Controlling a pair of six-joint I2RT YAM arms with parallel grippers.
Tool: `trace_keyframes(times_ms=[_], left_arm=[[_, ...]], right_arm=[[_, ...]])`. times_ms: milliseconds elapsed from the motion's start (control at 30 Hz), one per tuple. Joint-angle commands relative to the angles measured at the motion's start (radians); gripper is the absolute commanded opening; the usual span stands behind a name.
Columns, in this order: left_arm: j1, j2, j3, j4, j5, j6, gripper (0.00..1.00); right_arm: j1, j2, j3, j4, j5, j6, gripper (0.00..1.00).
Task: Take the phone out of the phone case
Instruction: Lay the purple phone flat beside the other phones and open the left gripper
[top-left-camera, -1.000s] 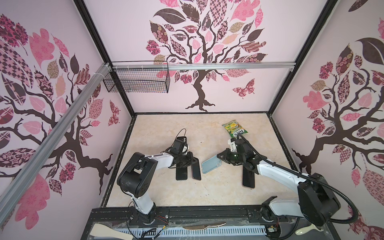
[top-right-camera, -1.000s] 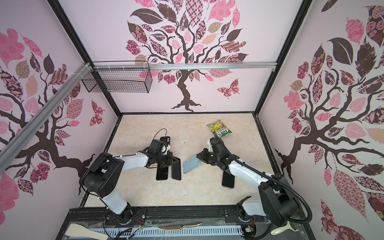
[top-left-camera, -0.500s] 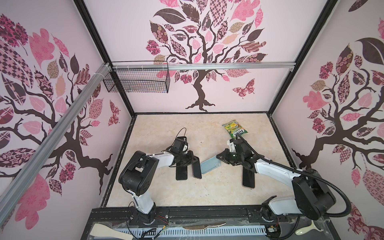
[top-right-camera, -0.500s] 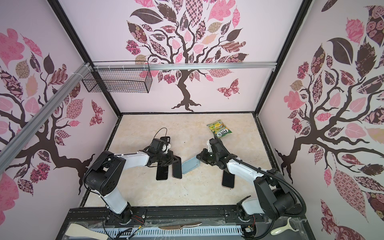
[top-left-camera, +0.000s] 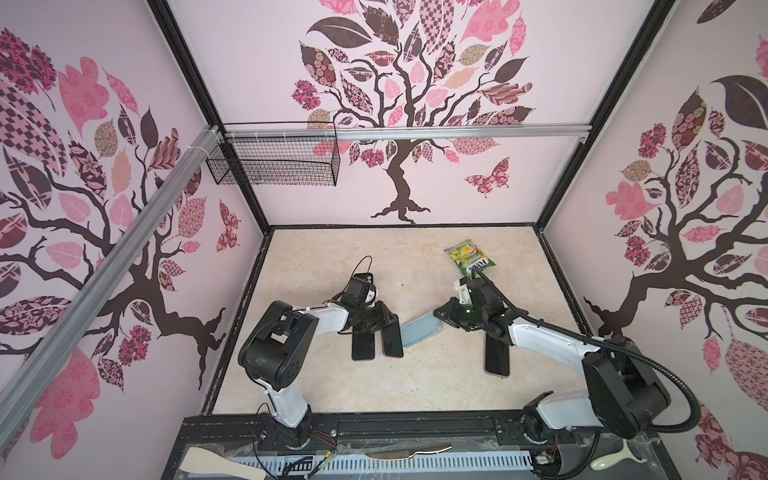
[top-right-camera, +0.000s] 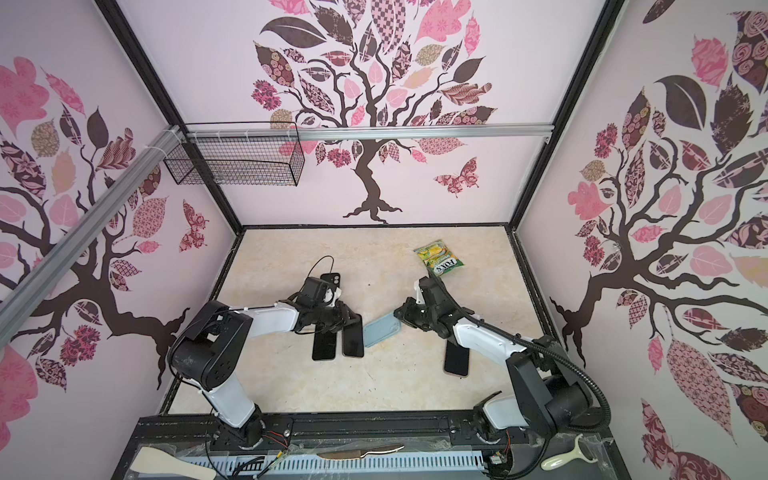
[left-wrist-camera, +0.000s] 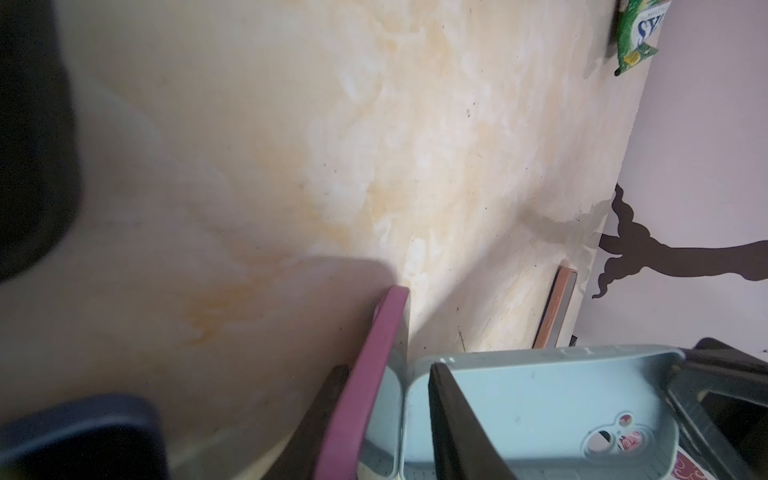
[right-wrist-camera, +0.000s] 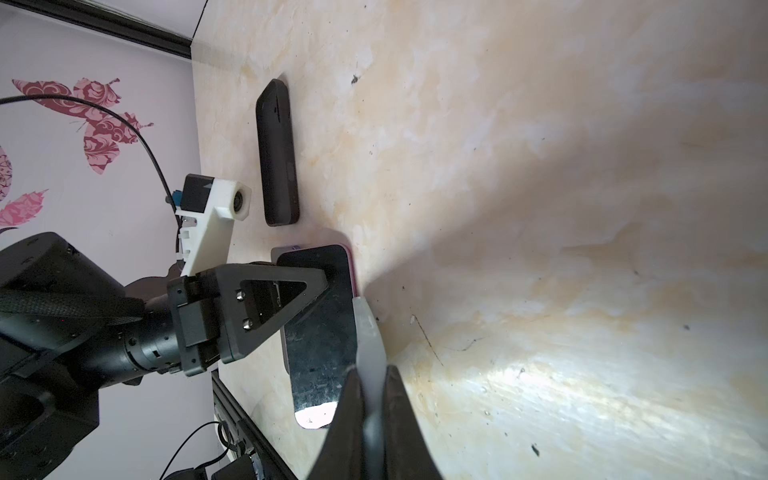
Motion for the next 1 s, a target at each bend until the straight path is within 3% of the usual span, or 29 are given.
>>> trace_keyframes(times_ms=[0, 967], left_arm=[[0.003, -0.015, 0.035, -0.006, -0.002, 0.004, 0.38], [0.003, -0.110, 0.035, -0.131, -0.083, 0.028, 0.44]], right_arm=[[-0.005, 0.010, 0.033, -0.039, 0.033, -0.027, 0.00], [-0.007, 0.012, 0.074, -0.099, 0.116, -0.121, 0.00]])
